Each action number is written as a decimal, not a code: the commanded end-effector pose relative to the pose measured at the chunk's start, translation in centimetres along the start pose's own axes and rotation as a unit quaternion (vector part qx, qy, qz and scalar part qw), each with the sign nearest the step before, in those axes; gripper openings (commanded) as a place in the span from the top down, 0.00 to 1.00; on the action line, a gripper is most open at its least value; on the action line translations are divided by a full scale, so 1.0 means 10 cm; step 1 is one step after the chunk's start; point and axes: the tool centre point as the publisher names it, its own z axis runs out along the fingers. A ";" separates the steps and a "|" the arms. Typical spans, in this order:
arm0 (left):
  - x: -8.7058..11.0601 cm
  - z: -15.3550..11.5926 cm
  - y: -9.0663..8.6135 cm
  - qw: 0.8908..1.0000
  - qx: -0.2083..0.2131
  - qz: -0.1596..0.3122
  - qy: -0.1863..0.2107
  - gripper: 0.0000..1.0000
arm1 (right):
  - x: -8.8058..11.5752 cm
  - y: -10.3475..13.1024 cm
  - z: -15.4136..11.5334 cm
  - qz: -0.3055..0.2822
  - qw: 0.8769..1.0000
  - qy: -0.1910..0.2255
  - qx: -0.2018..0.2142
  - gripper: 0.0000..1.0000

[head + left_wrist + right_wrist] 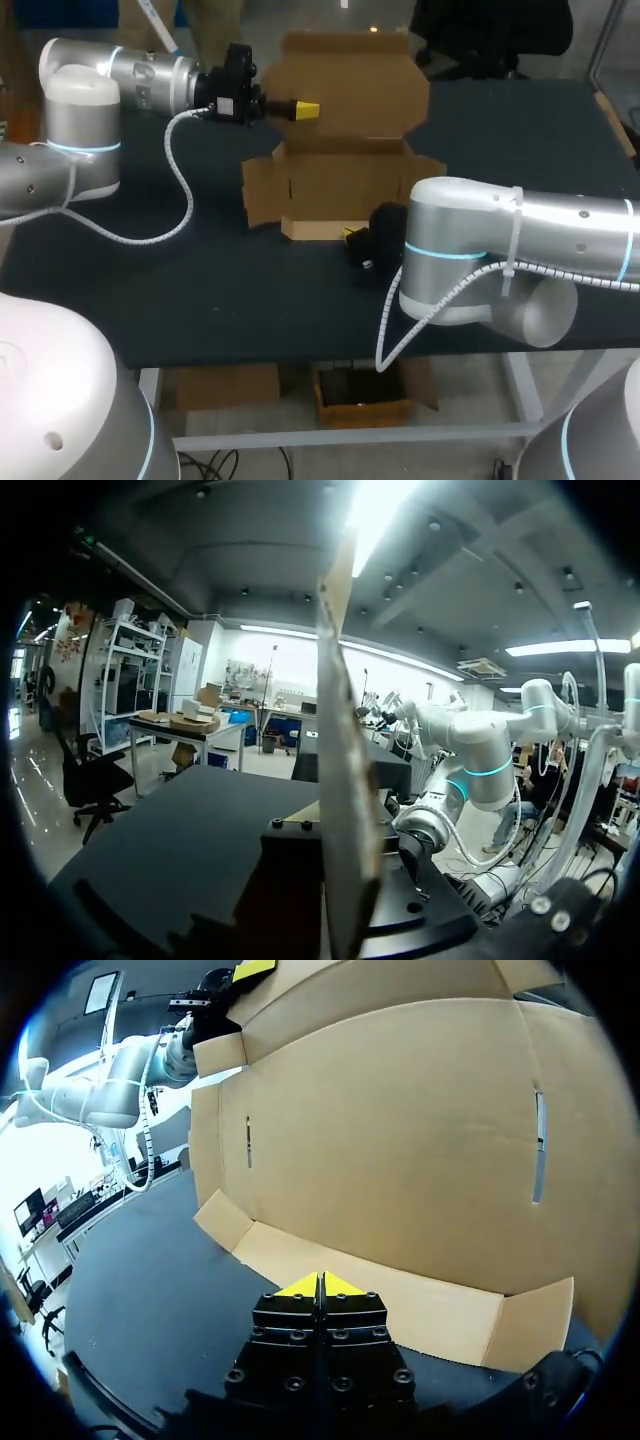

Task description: Assemble the packaging by folding the flat box into shape, placing the metal phone stand inside, and closing the box properly

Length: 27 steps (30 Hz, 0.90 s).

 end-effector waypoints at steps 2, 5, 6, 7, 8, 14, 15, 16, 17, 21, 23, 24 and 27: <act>-0.04 -0.02 0.02 1.000 0.000 -0.001 0.006 1.00 | 0.03 -0.02 0.06 0.002 1.000 -0.011 0.000 1.00; -0.04 -0.02 0.03 1.000 0.000 -0.002 0.006 1.00 | 0.01 -0.04 0.08 0.005 1.000 -0.011 0.001 1.00; -0.04 -0.02 0.03 1.000 0.000 -0.002 0.006 1.00 | 0.01 -0.04 0.08 0.006 1.000 -0.012 0.001 1.00; -0.04 -0.02 0.03 1.000 0.000 -0.002 0.007 1.00 | 0.01 -0.05 0.08 0.008 1.000 -0.012 0.001 1.00; -0.04 -0.02 0.04 1.000 0.000 -0.003 0.007 1.00 | 0.01 -0.05 0.08 0.010 1.000 -0.012 0.001 1.00; -0.03 -0.01 0.06 1.000 -0.001 -0.007 0.011 1.00 | 0.01 -0.05 0.08 0.010 1.000 -0.012 0.001 1.00; -0.02 -0.01 0.06 1.000 -0.001 -0.006 0.011 1.00 | 0.01 -0.05 0.08 0.010 1.000 -0.012 0.001 1.00; 0.00 0.00 0.07 1.000 -0.001 -0.006 0.011 1.00 | 0.01 -0.05 0.08 0.010 1.000 -0.012 0.001 1.00; 0.02 0.00 0.08 1.000 -0.002 -0.005 0.012 1.00 | 0.01 -0.05 0.08 0.010 1.000 -0.012 0.001 1.00; 0.08 0.02 0.13 1.000 -0.006 -0.005 0.014 1.00 | 0.01 -0.05 0.08 0.010 1.000 -0.012 0.001 1.00; 0.10 0.02 0.15 1.000 -0.007 -0.008 0.014 1.00 | 0.01 -0.05 0.08 0.010 1.000 -0.012 0.001 1.00; 0.11 0.02 0.17 1.000 -0.006 -0.010 0.013 1.00 | 0.01 -0.05 0.08 0.010 1.000 -0.012 0.001 1.00; 0.15 0.03 0.20 1.000 -0.004 -0.014 0.013 1.00 | 0.01 -0.05 0.08 0.010 1.000 -0.012 0.001 1.00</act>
